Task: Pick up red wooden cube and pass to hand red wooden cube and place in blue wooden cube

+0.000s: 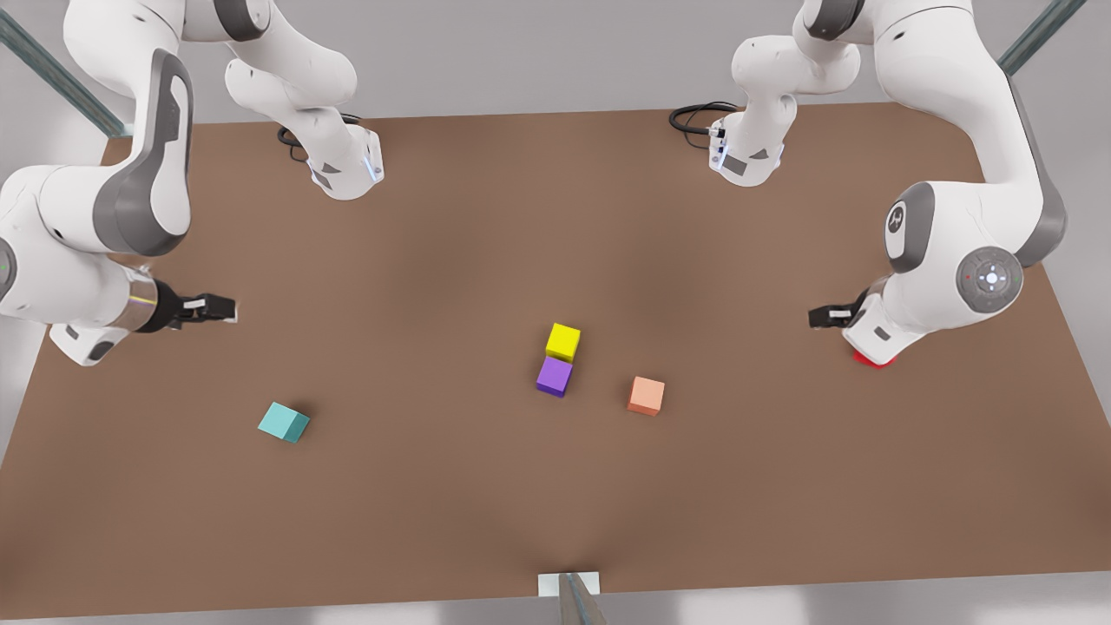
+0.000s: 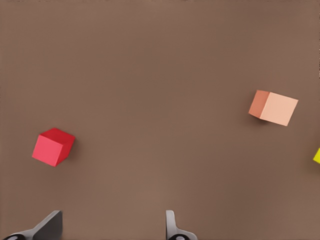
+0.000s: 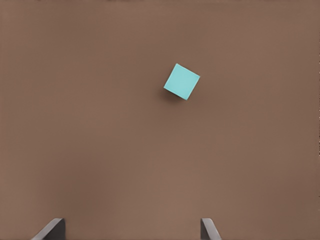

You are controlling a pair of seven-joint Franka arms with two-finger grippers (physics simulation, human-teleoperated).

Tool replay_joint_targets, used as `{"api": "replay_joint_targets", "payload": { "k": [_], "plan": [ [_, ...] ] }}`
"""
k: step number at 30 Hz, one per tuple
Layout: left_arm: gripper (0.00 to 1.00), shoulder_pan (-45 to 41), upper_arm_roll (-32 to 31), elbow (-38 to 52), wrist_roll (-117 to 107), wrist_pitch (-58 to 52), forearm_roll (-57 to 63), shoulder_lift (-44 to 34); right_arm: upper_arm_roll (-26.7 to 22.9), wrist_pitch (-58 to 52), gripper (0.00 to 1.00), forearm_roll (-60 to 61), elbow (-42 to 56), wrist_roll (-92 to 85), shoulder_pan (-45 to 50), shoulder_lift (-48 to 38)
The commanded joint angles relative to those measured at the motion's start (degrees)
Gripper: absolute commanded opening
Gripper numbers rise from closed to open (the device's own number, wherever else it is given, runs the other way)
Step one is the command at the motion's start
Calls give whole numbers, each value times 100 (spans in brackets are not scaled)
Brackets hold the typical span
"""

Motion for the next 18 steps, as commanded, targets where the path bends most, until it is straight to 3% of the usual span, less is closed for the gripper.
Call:
{"api": "replay_joint_targets", "payload": {
  "k": [1, 4, 5, 8, 12, 15, 17, 18],
  "plan": [
    [100, 1, -7, 3, -176, 414, 28, -7, -4, 294, 100, 4, 3, -288, -13, -4],
    [100, 1, 387, -93, -220, 405, 19, 45, -4, 285, 100, 13, 3, -296, -22, 4],
    [100, 1, 940, -251, -220, 658, 19, 54, -4, 285, 100, 4, 3, -296, -22, 4],
    [100, 1, 1952, -1534, -1002, 2249, -201, 46, -4, 250, 100, 31, 3, -358, -48, 13],
    [100, 27, 2216, -2616, -2198, 4025, -209, 160, -4, 250, 100, 22, -6, -358, -30, 48],
    [100, 71, 2251, -2853, -2145, 4334, -438, 248, -13, 250, 100, 31, 3, -358, -39, 57],
    [98, 265, 2322, -3125, 2412, 4290, -438, 230, -13, 250, 100, 66, -6, -349, -48, 57],
    [99, 247, 2094, -3310, 3654, 4290, -438, 230, -13, 258, 100, 66, -6, -323, -39, 66]
  ]
}}
